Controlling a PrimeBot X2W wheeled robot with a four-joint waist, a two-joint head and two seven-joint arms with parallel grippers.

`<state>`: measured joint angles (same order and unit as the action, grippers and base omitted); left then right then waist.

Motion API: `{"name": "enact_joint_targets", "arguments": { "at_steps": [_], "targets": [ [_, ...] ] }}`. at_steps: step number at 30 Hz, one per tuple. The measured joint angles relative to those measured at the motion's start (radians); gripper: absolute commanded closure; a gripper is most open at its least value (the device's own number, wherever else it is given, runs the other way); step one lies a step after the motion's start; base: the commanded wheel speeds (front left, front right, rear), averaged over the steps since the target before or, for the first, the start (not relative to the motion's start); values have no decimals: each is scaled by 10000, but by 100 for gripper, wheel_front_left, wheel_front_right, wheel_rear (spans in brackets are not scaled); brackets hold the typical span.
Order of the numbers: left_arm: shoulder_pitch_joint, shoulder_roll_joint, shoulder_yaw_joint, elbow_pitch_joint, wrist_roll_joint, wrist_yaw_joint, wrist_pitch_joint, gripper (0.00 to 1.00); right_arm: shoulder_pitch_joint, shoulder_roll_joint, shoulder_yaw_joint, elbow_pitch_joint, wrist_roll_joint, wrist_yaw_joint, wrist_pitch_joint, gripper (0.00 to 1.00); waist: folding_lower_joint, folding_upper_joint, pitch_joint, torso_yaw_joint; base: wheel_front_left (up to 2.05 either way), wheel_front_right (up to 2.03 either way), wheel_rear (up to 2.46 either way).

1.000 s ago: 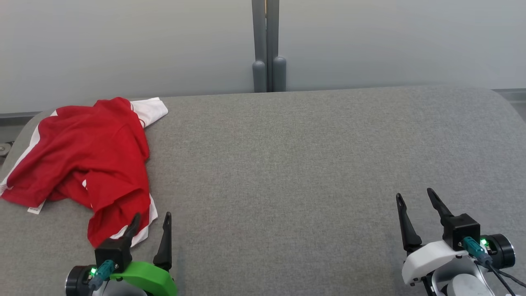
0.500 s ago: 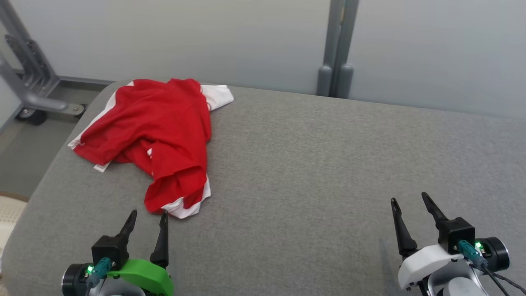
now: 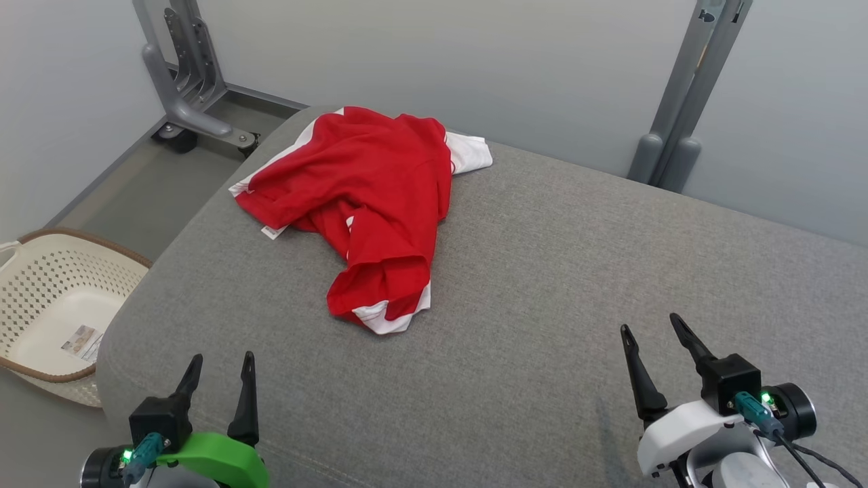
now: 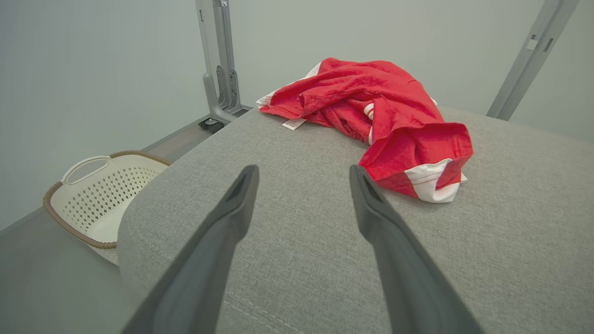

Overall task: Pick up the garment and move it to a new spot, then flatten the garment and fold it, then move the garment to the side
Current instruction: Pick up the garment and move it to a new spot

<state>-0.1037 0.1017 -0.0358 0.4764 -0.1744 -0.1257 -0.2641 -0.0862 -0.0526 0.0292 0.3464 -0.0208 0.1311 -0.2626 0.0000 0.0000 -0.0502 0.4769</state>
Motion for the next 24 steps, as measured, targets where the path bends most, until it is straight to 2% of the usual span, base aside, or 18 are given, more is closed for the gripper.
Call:
{"name": "enact_joint_targets", "arguments": {
  "at_steps": [9,14,18,24],
  "targets": [
    [-731,-13,-182,552,-125,15,128,0,-11,-186,-54,-219,-115,2,0,0,0,0,319,-331,0,0,0],
    [-2334,-31,-650,1248,-447,-19,1087,0,-463,-483,21,-307,-326,0,0,0,0,0,967,-521,0,0,0],
    [-3509,63,-1266,1967,-1164,-23,2111,0,-894,-625,224,-324,-393,2,0,0,0,0,1560,-710,0,0,0],
    [-4614,876,-2499,2694,-2577,-35,3446,0,-1282,-652,332,-332,-431,4,0,0,0,0,2205,-1258,0,0,0]
  ]
}}
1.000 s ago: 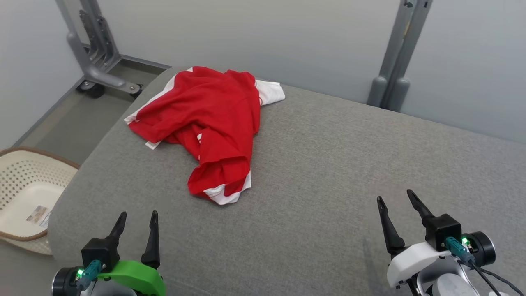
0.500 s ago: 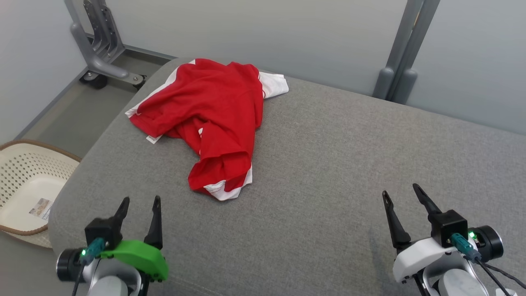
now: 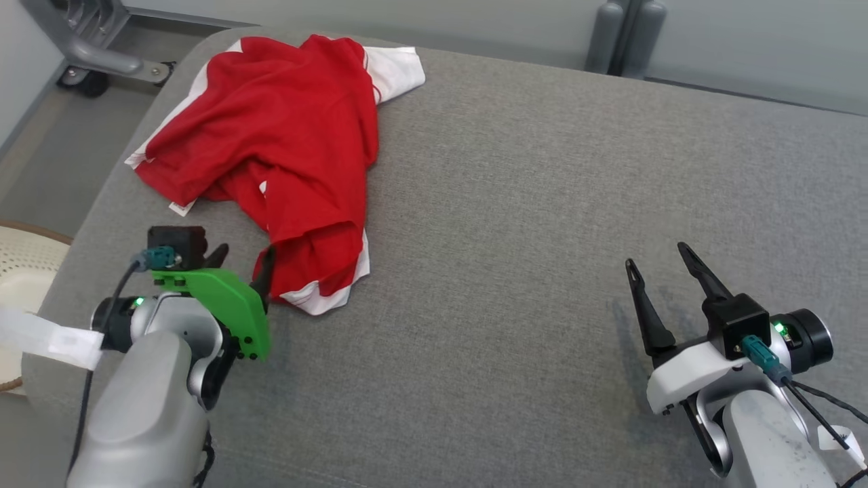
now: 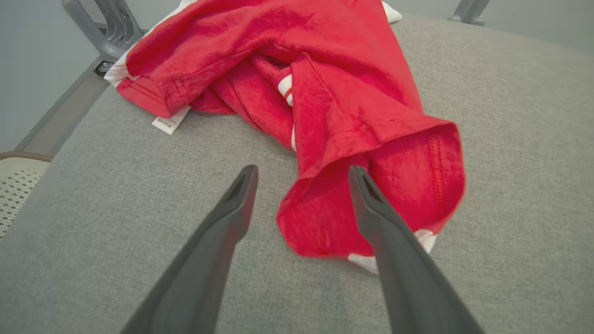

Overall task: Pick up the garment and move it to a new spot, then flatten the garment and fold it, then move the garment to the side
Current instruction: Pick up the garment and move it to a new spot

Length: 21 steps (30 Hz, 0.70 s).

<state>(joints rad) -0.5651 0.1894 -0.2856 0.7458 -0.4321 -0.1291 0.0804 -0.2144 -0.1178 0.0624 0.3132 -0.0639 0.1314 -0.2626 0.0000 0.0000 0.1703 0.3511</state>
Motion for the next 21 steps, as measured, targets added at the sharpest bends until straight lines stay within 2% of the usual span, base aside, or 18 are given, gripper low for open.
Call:
{"name": "enact_joint_targets", "arguments": {
  "at_steps": [4,8,14,15,16,21],
  "targets": [
    [-480,548,-575,477,-451,0,376,0,-115,-58,-17,2,0,0,0,0,0,0,280,-428,0,0,0],
    [-729,736,-999,1032,-957,0,723,0,-221,-27,-21,-8,-2,0,0,0,0,0,533,-807,0,0,0],
    [-1222,968,-1218,1877,-1248,0,495,0,-365,59,81,-4,-46,0,0,0,0,0,941,-1204,0,0,0],
    [-1283,974,-1269,2029,-1302,0,512,54,-373,65,77,4,-46,0,0,0,0,0,997,-1259,0,0,0],
    [-1307,953,-1373,2130,-1402,0,665,100,-374,73,67,21,-46,0,0,0,0,1,1047,-1312,0,0,0],
    [-1556,1160,-1948,2330,-1563,-17,1070,100,-350,127,-54,58,-61,0,0,0,0,0,1153,-1436,0,0,0]
  ]
}}
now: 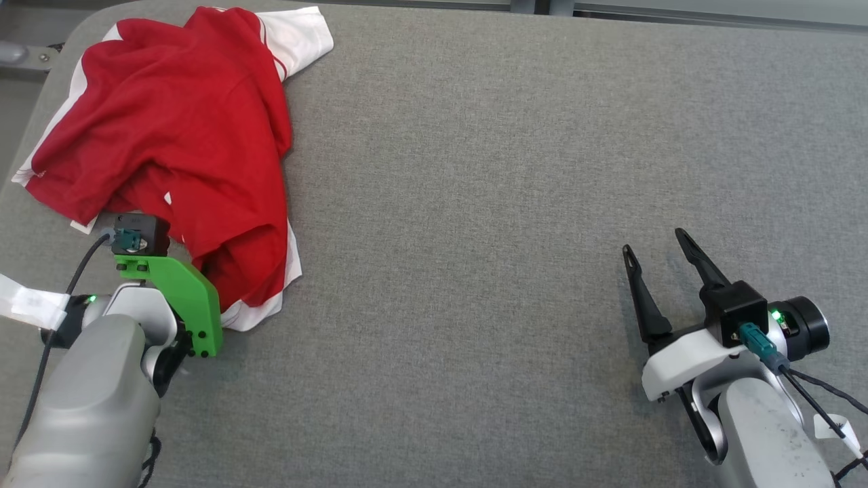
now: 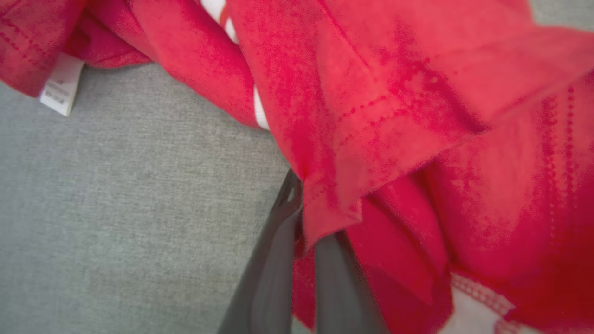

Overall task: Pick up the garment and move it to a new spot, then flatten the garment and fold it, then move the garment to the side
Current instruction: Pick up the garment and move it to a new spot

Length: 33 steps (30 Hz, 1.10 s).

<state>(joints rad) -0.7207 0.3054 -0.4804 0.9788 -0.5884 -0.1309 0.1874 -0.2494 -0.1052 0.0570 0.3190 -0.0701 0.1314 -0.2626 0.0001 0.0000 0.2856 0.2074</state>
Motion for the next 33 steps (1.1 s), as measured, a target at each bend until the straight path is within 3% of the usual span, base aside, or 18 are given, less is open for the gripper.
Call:
{"name": "enact_joint_targets", "arguments": {
  "at_steps": [3,9,14,21,28,33],
  "targets": [
    [-104,238,-194,207,303,71,-138,100,151,38,-86,40,-12,0,0,0,0,0,-105,37,0,0,0],
    [-226,401,-176,102,495,719,-677,100,419,244,-44,188,69,0,0,0,0,0,-533,162,0,0,0],
    [-522,723,272,-648,355,1312,-1367,100,599,332,-4,261,171,0,0,0,0,0,-979,232,0,0,0],
    [-922,1101,470,-1992,384,1726,-1509,100,771,439,90,297,412,0,0,0,0,0,-1520,153,0,0,0],
    [-1244,1239,144,-3845,711,1990,-863,100,1000,527,117,293,650,0,0,0,0,0,-1909,-468,0,0,0],
    [-1461,1133,-253,-5494,924,2161,-236,100,1158,546,42,253,918,0,0,0,0,0,-2122,-1300,0,0,0]
  ]
}}
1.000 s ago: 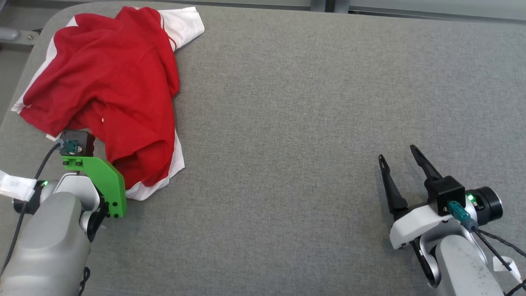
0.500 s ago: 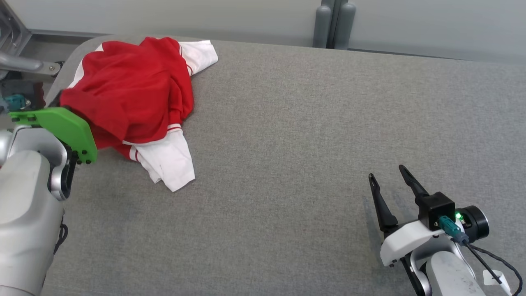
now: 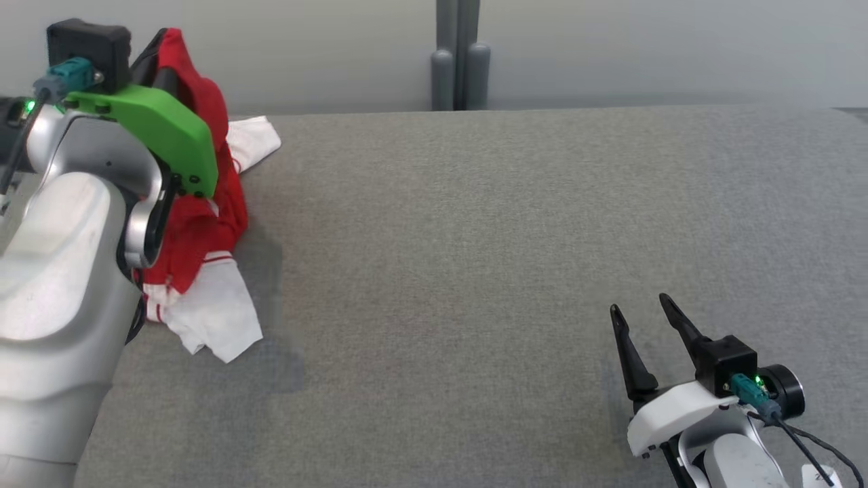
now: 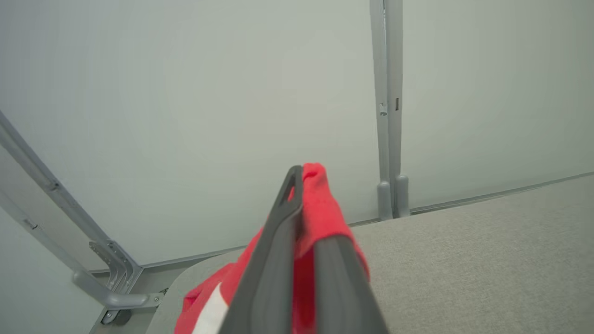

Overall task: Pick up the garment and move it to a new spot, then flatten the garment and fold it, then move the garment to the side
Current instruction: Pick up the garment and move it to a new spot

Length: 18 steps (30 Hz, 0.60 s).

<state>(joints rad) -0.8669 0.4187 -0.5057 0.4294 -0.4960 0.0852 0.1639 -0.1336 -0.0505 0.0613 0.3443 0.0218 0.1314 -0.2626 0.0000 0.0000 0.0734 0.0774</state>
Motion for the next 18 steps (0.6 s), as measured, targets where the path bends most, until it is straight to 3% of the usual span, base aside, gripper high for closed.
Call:
{"name": "enact_joint_targets", "arguments": {
  "at_steps": [8,18],
  "targets": [
    [-221,-694,-591,-1463,-4,73,731,100,188,6,-54,-38,391,-2,0,0,0,0,-141,-1349,0,0,0],
    [166,-2102,-1659,-2268,-157,88,1076,100,293,0,-115,-82,650,0,0,0,0,1,-166,-3210,0,0,0]
  ]
}}
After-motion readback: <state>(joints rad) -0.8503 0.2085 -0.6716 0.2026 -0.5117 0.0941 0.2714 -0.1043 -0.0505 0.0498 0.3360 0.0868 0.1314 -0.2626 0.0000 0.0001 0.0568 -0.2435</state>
